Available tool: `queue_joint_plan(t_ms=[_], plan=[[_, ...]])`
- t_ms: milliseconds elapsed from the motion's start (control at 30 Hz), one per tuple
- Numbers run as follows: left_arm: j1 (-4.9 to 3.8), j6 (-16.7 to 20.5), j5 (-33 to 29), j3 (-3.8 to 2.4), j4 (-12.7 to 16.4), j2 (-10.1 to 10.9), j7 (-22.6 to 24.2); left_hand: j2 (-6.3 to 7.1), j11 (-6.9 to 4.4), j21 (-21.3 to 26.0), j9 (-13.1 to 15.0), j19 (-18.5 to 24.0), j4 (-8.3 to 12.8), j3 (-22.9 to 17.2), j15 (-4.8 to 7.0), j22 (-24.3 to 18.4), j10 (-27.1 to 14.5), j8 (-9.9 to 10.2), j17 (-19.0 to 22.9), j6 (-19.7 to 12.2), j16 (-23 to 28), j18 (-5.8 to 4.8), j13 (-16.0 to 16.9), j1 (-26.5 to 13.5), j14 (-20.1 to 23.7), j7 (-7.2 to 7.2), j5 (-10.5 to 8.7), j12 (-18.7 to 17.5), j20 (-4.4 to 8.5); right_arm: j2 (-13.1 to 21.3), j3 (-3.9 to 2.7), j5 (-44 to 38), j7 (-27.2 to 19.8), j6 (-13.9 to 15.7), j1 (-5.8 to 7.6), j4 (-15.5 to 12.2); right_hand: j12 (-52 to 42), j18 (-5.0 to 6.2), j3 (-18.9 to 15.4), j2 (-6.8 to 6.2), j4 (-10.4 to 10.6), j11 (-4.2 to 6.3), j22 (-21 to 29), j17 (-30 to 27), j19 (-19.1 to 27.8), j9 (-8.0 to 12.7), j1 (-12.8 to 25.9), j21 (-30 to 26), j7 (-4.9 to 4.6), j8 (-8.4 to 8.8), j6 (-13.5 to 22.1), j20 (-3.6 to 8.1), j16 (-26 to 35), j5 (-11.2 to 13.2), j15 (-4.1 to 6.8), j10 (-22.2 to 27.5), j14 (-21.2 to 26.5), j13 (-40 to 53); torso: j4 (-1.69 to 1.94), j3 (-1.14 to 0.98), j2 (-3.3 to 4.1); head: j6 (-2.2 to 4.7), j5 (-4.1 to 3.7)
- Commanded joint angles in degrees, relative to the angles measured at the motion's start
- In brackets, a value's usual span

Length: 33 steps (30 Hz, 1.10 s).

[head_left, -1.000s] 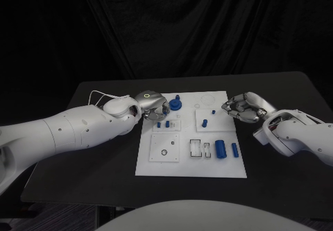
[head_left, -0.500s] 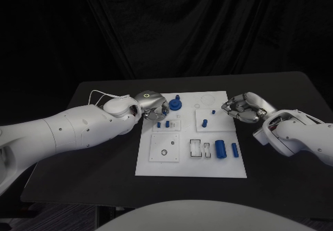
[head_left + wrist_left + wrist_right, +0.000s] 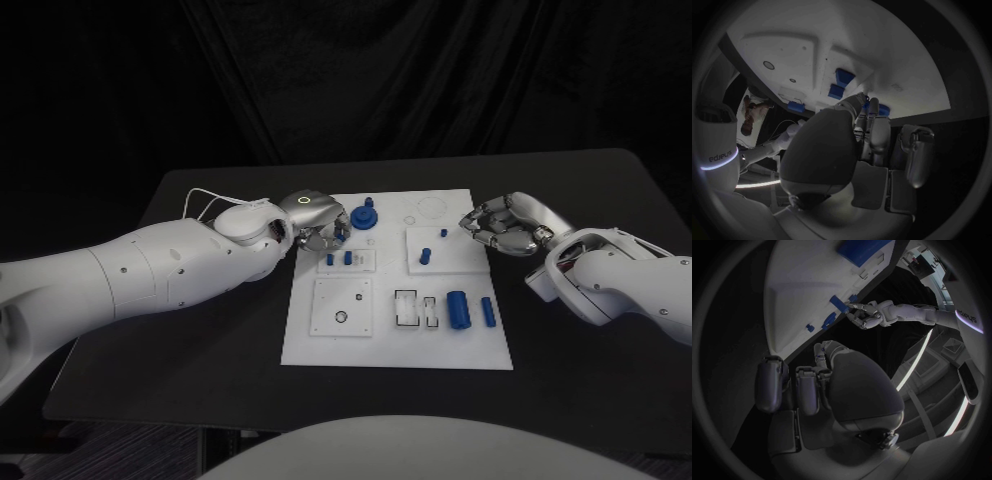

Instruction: Assemble the parts on the task board

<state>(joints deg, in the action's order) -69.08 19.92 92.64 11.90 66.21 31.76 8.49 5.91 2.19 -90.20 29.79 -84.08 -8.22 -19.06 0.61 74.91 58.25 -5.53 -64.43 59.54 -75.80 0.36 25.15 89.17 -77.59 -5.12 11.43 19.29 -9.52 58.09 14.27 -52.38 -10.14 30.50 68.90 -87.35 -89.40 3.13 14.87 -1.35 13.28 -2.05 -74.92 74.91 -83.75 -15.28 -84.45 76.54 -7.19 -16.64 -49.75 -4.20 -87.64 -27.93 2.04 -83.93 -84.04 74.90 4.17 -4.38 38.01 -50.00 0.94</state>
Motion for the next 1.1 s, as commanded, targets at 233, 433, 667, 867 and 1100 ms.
queue_joint_plan(t_ms=[233, 433, 667, 867, 1100], plan=[[0.37, -1.5, 0.2, 0.16, 0.2, -0.2, 0.2, -0.57, 0.28, 0.2, -0.1, -5.9, 0.3, 0.0, -0.05, 15.1, 0.2, 0.2, 0.3, 0.0, 0.3, -0.36, -0.1, -0.1, 0.7, -0.3, -0.29, 0.0, -0.3, 0.0, -0.04, 0.0, 0.9, -0.5, -0.2, 0.0, 0.3, 0.2, 0.4, 0.19, 0.1, -0.29, -10.6, 12.5, 0.1, -0.1, -0.6, -0.2, 0.14, -0.18, 0.4, -0.37, 0.3, -0.2, -0.45, -4.8, -5.0, 13.9, 0.05, 0.0, 0.01, 0.0, 0.03], [0.37, -1.4, 0.2, 0.16, -0.6, -0.6, 0.3, -0.56, 0.29, 0.2, -0.1, -5.9, 0.4, 0.1, -0.08, 15.1, 0.2, 0.2, 0.6, -0.1, 0.5, -0.36, -0.1, -0.1, 0.8, -0.3, -0.33, 0.0, -0.28, 0.0, -0.04, 0.0, 0.9, -0.6, -0.22, 0.1, 0.3, 0.2, 0.4, 0.19, 0.1, -0.29, -10.6, 12.5, 0.1, -0.1, -0.6, -0.2, 0.14, -0.18, 0.4, -0.37, 0.3, -0.2, -0.45, -4.8, -5.0, 13.9, 0.01, 0.03, 0.0, 0.0, 0.04], [0.38, -1.4, 0.2, 0.16, -0.9, -0.9, 0.3, -0.68, 0.37, 0.2, -0.2, -5.9, 0.3, 0.1, -0.17, 15.1, 0.0, 0.4, 1.3, -0.2, 1.0, -0.36, -0.2, -0.2, 1.2, -0.33, -0.46, -0.2, -0.09, 0.0, -0.04, 0.0, 1.0, -0.7, -0.22, 0.0, 0.4, 0.23, 0.5, 0.23, 0.0, -0.3, -10.6, 12.5, 0.2, -0.1, -0.6, -0.4, 0.13, -0.24, 0.5, -0.37, 0.3, -0.2, -0.45, -4.7, -5.0, 13.9, 0.0, 0.0, 0.01, 0.0, -0.01], [0.38, -1.6, 0.2, 0.16, -1.1, -1.2, 0.3, -0.71, 0.38, 0.2, -0.2, -5.9, 0.3, 0.1, -0.17, 15.1, -0.1, 0.4, 1.5, -0.3, 1.2, -0.36, -0.2, -0.3, 1.4, -0.33, -0.53, -0.3, -0.05, -0.1, -0.04, 0.0, 1.1, -0.8, -0.22, 0.0, 0.4, 0.25, 0.5, 0.25, 0.0, -0.3, -10.5, 12.4, 0.2, -0.1, -0.6, -0.5, 0.13, -0.27, 0.5, -0.37, 0.4, -0.2, -0.45, -4.7, -5.0, 13.9, -0.03, -0.02, 0.01, 0.0, -0.06], [0.4, -2.2, 0.2, 0.16, -1.3, -1.3, 0.3, -0.74, 0.43, 0.2, -0.3, -5.9, 0.4, 0.1, -0.19, 15.1, -0.4, 0.7, 2.3, -0.5, 1.8, -0.36, -0.3, -0.4, 1.8, -0.32, -0.68, -0.5, 0.13, -0.1, -0.04, 0.0, 1.3, -1.0, -0.22, 0.0, 0.4, 0.25, 0.5, 0.25, 0.0, -0.3, -10.5, 12.4, 0.2, -0.1, -0.6, -0.5, 0.13, -0.27, 0.5, -0.37, 0.4, -0.2, -0.45, -4.7, -5.0, 13.9, -0.02, 0.01, 0.01, 0.0, -0.15]])
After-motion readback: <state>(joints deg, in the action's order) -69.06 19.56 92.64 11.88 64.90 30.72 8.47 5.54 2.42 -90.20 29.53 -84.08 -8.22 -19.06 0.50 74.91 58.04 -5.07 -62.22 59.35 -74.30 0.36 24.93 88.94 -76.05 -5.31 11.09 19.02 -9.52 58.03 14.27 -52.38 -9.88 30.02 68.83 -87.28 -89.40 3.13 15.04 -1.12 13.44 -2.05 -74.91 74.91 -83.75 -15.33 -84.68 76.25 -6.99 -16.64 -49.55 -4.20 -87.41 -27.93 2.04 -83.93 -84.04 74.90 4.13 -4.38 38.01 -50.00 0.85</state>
